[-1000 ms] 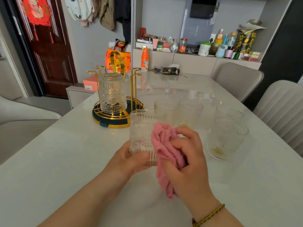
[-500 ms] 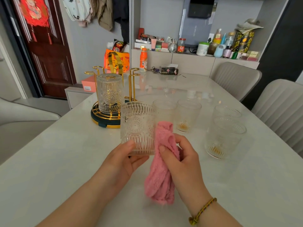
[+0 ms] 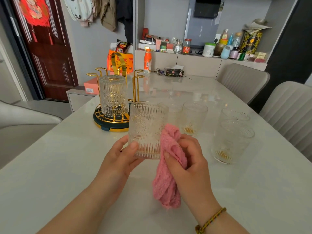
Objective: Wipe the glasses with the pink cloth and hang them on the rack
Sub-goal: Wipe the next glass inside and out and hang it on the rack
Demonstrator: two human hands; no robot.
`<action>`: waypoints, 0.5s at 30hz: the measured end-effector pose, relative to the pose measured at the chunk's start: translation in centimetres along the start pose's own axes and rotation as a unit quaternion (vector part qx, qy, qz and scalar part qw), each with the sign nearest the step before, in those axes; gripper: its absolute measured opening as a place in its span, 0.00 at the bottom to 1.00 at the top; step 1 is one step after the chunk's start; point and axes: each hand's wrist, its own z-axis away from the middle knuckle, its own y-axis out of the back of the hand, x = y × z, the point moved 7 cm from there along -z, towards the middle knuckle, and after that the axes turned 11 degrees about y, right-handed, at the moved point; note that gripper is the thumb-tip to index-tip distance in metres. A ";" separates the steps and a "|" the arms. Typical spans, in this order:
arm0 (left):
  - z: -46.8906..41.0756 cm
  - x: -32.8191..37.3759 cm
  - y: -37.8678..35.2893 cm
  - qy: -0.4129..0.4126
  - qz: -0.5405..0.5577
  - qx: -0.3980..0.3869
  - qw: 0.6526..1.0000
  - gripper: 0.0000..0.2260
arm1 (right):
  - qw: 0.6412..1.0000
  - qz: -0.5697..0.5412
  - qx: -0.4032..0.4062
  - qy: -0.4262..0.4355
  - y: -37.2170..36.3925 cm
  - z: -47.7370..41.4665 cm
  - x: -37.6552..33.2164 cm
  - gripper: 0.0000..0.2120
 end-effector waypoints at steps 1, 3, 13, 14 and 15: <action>-0.1 -0.2 0.0 0.007 -0.004 0.004 1.000 0.34 | 1.000 0.013 0.002 0.007 0.1 0.0 -0.1 0.08; -0.1 -0.5 -0.3 0.021 -0.030 0.005 0.999 0.27 | 0.999 0.040 -0.004 0.019 0.0 0.1 -0.2 0.06; 0.6 -1.4 -1.8 0.039 -0.109 -0.071 0.991 0.44 | 0.995 0.066 0.019 0.077 0.9 -0.5 -1.4 0.03; 0.7 -1.6 -2.1 0.047 -0.099 -0.083 0.990 0.45 | 0.995 0.064 0.031 0.075 1.3 -0.7 -1.3 0.04; 0.8 -1.8 -2.3 0.054 -0.080 -0.094 0.991 0.44 | 0.996 0.055 0.032 0.063 1.5 -0.9 -1.0 0.05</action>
